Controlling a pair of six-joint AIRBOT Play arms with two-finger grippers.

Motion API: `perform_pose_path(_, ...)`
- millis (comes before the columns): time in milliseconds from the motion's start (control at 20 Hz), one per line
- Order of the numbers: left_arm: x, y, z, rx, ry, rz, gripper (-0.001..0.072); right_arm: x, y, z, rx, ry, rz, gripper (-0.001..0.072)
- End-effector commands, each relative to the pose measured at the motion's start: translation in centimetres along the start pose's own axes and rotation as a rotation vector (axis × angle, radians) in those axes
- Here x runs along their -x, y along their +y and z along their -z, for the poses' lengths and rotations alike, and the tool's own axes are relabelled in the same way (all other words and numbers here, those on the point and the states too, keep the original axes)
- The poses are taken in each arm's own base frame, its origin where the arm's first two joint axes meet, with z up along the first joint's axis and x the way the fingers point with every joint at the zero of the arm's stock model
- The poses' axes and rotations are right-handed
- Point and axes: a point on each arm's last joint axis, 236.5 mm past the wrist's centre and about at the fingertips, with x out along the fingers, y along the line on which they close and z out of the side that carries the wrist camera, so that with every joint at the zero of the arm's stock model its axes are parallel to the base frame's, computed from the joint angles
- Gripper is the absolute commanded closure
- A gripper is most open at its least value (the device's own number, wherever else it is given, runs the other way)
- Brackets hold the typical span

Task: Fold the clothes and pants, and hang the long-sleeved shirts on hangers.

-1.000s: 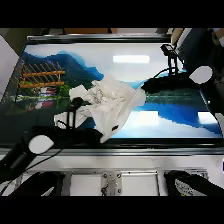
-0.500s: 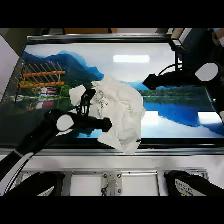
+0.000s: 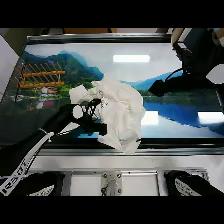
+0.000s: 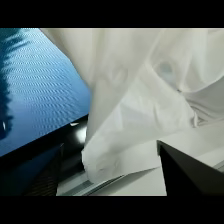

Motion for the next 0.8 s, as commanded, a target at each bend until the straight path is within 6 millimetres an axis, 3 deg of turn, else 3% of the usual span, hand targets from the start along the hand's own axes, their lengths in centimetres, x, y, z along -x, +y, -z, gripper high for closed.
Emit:
perform_pose_path(0,-2.6,-0.2,2.1,0.078,0.022,0.072,0.0076,-1.2,0.4,3.8,-0.022,0.129,-0.032,0.0145)
perform_pose_path(150,-4.0,-0.2,2.0,0.173,-0.026,0.117,0.0090,-4.2,0.5,8.8,-0.065,0.259,-0.059,0.0144)
perform_pose_path(200,-4.1,0.0,1.9,0.179,-0.037,0.115,0.0193,-5.2,0.2,10.5,-0.085,0.294,-0.061,0.0145)
perform_pose_path(300,-3.8,0.0,1.7,0.180,-0.034,0.118,0.0622,-7.4,-1.5,13.6,-0.117,0.332,-0.017,0.0145)
perform_pose_path(350,-3.4,0.0,1.6,0.179,-0.028,0.124,0.0695,-8.2,-2.8,14.6,-0.132,0.334,0.022,0.0144)
perform_pose_path(600,0.6,0.7,-0.6,0.191,-0.110,0.149,0.0695,-11.7,-6.7,16.4,-0.256,0.285,0.127,0.0096)
perform_pose_path(750,2.9,1.7,-1.0,0.188,-0.162,0.136,0.0695,-14.7,-6.0,16.9,-0.371,0.297,0.058,0.0096)
